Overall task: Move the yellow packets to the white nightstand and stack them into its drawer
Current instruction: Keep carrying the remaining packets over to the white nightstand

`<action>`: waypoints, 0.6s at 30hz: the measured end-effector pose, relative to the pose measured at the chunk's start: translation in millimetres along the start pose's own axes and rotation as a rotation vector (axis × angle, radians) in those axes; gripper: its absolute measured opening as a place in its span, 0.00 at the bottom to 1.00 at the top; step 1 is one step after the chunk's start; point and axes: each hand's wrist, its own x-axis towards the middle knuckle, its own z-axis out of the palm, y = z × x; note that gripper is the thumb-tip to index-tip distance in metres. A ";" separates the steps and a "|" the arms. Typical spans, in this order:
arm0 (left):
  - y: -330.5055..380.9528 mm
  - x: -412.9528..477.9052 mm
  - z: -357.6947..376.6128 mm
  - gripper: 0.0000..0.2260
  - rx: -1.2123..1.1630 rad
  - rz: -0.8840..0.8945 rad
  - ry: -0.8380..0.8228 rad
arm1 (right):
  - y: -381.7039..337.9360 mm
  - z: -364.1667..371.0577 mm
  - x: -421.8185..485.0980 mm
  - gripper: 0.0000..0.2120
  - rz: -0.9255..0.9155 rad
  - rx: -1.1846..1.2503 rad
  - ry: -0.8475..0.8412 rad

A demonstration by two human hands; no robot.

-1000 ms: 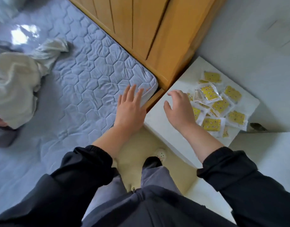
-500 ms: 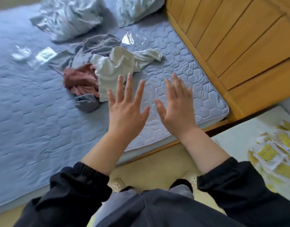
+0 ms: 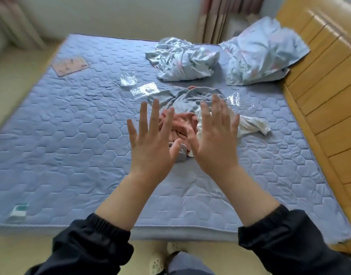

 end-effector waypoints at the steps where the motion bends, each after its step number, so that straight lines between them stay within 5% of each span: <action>1: -12.7 0.8 -4.3 0.33 0.025 -0.034 0.023 | -12.8 3.3 11.1 0.30 -0.034 0.014 -0.003; 18: -311.6 -104.3 -120.4 0.30 0.178 -0.367 0.251 | -352.5 51.5 31.3 0.33 -0.317 0.156 -0.005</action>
